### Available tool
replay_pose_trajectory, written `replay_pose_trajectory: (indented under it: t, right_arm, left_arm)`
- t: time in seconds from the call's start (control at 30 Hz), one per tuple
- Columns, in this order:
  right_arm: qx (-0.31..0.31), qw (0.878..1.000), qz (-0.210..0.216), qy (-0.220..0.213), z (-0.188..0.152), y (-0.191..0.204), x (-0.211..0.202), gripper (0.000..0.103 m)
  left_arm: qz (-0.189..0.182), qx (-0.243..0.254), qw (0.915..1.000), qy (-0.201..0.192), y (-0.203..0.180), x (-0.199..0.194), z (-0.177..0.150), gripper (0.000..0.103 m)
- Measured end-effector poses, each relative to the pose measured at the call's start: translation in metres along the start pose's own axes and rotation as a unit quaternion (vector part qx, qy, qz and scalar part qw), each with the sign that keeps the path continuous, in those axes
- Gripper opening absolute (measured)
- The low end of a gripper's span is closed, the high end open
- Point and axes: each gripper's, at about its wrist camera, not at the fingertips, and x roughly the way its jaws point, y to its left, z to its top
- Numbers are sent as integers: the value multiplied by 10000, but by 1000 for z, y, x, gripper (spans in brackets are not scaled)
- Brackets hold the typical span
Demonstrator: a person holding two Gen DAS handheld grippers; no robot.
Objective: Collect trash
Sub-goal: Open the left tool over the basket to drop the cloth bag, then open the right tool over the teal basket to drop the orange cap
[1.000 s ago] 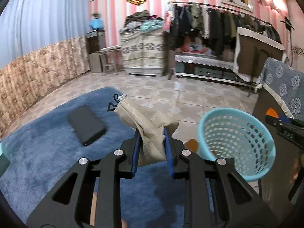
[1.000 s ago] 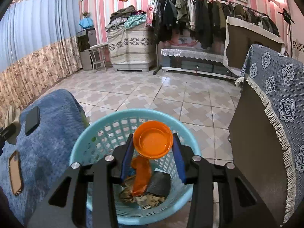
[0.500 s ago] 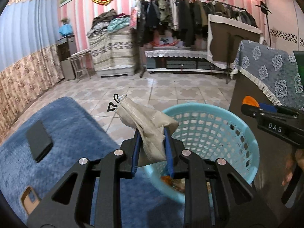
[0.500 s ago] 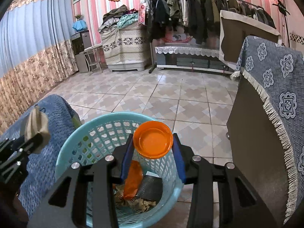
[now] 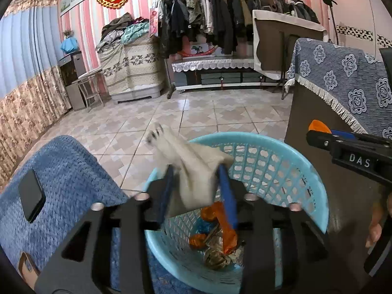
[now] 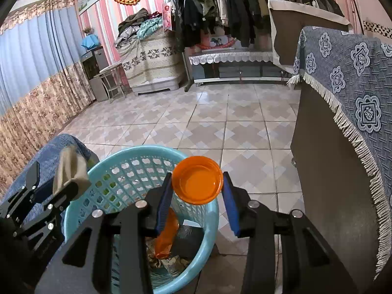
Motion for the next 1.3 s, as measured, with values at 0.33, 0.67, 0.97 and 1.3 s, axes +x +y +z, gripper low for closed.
replay_pose_trajectory:
  t: [0.33,0.67,0.97,1.3]
  right_arm:
    - [-167,9999,2,-11,-1,14,1,40]
    - [-709,9974,99,126,-6,69,19,40]
    - [-835,9961,57,276,-12,87,31,64]
    - [-759,9970,135,121,-9,86,15,92]
  left_arm:
    - [713,-521,9958,-244,55,-38,0,92]
    - [1368,-1247,9817,-440,128,-83,-3,98]
    - [1788,-1420,9729,-377,157,-114,-19,98]
    - [2093,-1539,9645,-471,170,-153,-39,98]
